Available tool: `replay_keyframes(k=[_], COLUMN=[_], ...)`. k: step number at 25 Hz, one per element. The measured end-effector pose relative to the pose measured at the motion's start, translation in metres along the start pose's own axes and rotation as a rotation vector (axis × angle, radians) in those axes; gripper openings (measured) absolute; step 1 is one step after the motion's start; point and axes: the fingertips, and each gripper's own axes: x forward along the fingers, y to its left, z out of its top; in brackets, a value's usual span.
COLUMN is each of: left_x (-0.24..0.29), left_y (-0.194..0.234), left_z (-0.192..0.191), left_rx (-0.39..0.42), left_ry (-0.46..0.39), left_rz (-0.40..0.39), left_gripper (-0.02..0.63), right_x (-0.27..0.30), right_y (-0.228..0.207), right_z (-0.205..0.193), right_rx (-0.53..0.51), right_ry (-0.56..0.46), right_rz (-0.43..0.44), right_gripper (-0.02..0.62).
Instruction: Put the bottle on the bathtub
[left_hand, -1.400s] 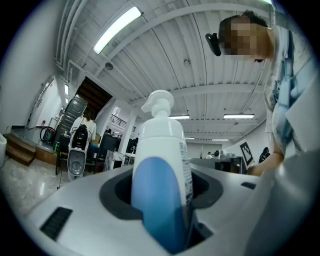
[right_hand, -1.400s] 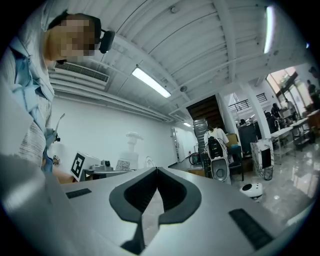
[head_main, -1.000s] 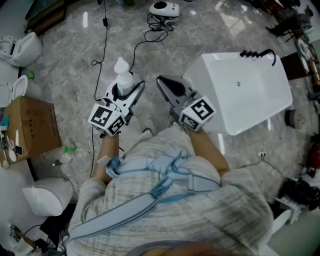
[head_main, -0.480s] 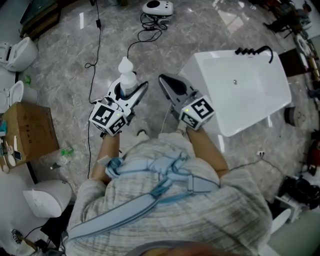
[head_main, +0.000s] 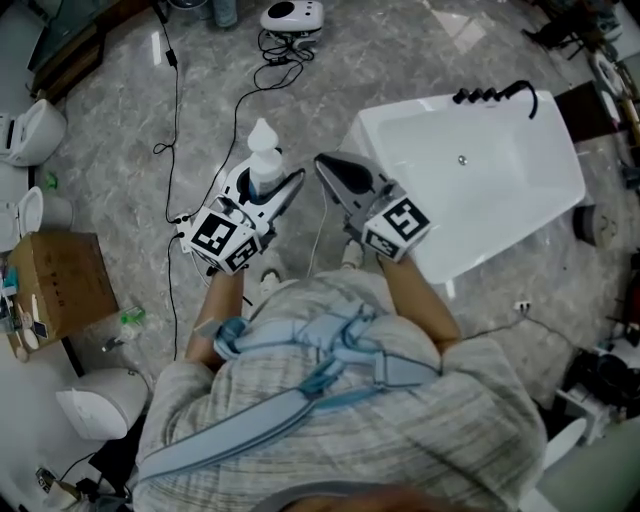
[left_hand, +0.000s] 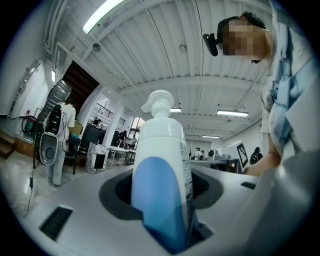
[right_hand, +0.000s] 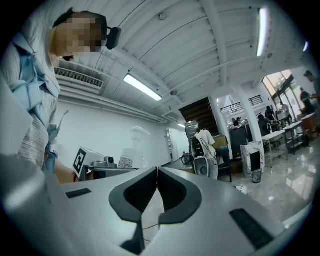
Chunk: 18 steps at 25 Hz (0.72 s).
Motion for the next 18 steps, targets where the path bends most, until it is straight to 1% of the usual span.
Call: replay_keyframes(k=[5, 11, 14, 18], left_x=[0.070, 0.145, 0.175, 0.202], left_y=[-0.016, -0.046, -0.059, -0.067], left_z=[-0.004, -0.009, -0.012, -0.017], left_rx=[0.011, 0.022, 0.030, 0.016], left_ry=[0.018, 0.029, 0.033, 0.029], left_rz=[-0.015, -0.030, -0.042, -0.035], left_gripper=[0.227, 0.227, 0.227, 0.227], right_x=[-0.032, -0.079, -0.097, -0.117], right_y=[-0.057, -0.116, -0.142, -0.164], right_z=[0.010, 0.016, 0.022, 0.022], right_rx=[-0.004, 0.006, 0.011, 0.014], right_ry=[-0.011, -0.007, -0.022, -0.020], right_rz=[0.009, 0.020, 0.020, 0.025], right_gripper=[0.006, 0.006, 0.006, 0.006])
